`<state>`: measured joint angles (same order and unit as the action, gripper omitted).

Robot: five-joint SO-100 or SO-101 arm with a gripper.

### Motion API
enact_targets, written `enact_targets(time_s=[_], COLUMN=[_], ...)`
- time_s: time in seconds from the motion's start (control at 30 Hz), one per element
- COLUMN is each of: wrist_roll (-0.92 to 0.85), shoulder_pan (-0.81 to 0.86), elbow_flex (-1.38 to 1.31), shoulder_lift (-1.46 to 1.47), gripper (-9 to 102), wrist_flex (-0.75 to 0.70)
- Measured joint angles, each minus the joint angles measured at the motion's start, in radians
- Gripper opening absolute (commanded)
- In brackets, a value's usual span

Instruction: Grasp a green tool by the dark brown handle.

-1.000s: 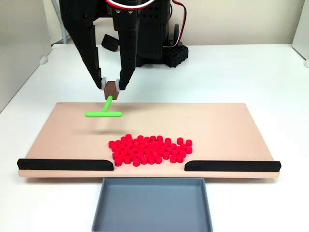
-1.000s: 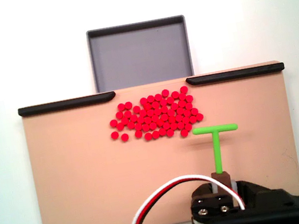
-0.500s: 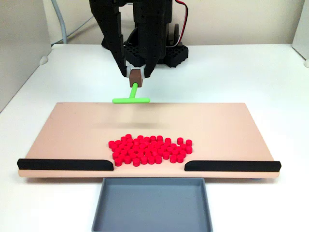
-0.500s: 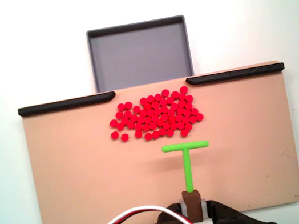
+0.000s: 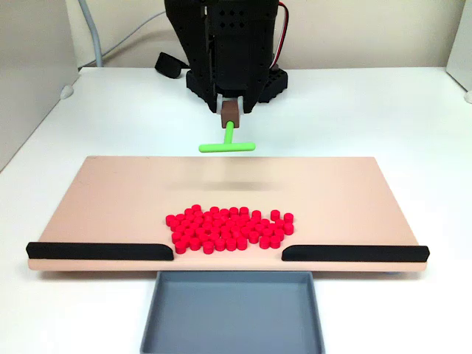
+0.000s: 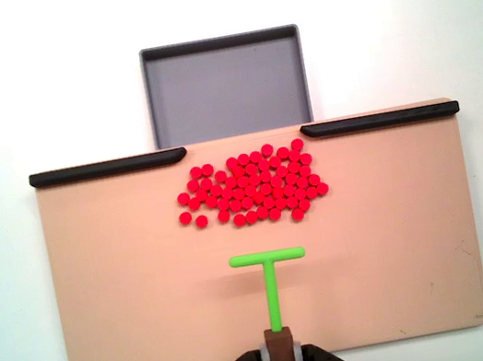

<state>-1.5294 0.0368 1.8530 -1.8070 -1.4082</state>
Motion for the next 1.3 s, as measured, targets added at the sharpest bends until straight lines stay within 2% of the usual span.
enact_targets(time_s=[0.33, 1.3], wrist_roll=[0.051, 0.028], shoulder_pan=[-0.04, -0.021], elbow_flex=[0.0, 0.009], shoulder_lift=[0.0, 0.02], gripper=[0, 0], wrist_flex=[0.0, 0.0])
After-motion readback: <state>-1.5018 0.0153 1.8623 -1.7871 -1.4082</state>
